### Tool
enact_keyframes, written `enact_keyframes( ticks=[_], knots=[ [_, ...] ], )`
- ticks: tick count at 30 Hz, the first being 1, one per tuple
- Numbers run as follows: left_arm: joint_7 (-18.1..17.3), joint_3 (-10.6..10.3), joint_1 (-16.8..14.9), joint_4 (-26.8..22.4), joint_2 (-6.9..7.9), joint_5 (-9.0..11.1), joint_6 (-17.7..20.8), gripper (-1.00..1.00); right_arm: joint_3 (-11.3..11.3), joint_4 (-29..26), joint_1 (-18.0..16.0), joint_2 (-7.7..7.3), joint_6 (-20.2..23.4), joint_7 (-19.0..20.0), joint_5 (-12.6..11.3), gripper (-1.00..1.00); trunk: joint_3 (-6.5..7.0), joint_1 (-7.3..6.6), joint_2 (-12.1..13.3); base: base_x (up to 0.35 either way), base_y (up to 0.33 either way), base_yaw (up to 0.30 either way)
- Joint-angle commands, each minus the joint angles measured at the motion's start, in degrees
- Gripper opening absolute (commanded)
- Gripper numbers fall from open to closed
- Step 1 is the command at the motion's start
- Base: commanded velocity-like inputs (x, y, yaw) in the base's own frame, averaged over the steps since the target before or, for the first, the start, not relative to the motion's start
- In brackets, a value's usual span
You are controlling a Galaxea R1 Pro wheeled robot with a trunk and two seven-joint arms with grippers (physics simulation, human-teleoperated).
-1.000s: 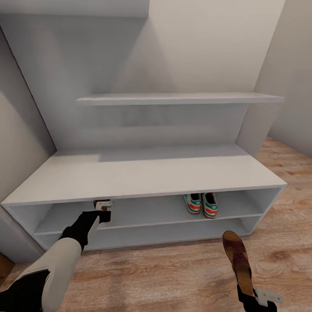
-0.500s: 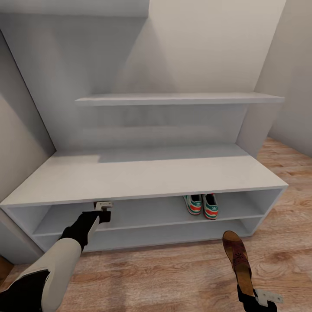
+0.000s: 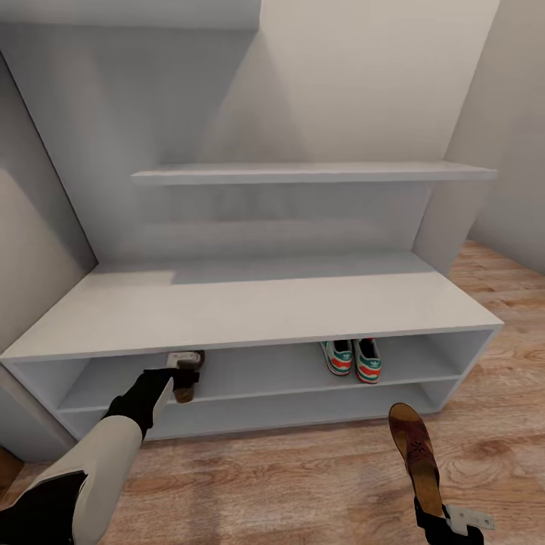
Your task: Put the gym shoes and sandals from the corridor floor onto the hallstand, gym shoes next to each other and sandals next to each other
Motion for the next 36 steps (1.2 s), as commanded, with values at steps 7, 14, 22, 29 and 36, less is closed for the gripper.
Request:
enact_keyframes(
  ticks=[7,14,22,29,36],
  knots=[
    [-0.2,0.3,0.1,-0.1,-0.04,-0.4,0.2,1.0,0.2,0.0,0.0,0.0,-0.1,0.2,-0.7,-1.0,-0.05,-0.01,0.0,-0.115,0.0,0.0],
    [-0.3,0.3,0.1,-0.1,-0.04,-0.4,0.2,1.0,0.2,0.1,0.0,0.0,-0.1,0.2,-0.7,-1.0,-0.05,-0.01,0.0,-0.306,0.0,0.0],
    [-0.4,0.3,0.2,-0.1,-0.04,-0.3,-0.3,1.0,0.2,0.1,0.0,0.0,-0.1,0.2,-0.7,-1.0,-0.05,-0.01,0.0,-0.334,0.0,0.0],
    [-0.8,0.8,3.2,0.1,0.19,0.1,-8.2,1.0,0.2,0.0,0.0,0.0,-0.1,0.2,-0.7,-1.0,-0.05,-0.01,0.0,-0.335,0.0,0.0],
    [-3.4,2.1,15.5,0.1,2.17,2.2,-20.8,1.0,0.2,0.0,0.0,0.0,-0.1,0.3,-0.7,-1.0,-0.05,-0.01,0.0,-0.301,0.0,0.0]
  ],
)
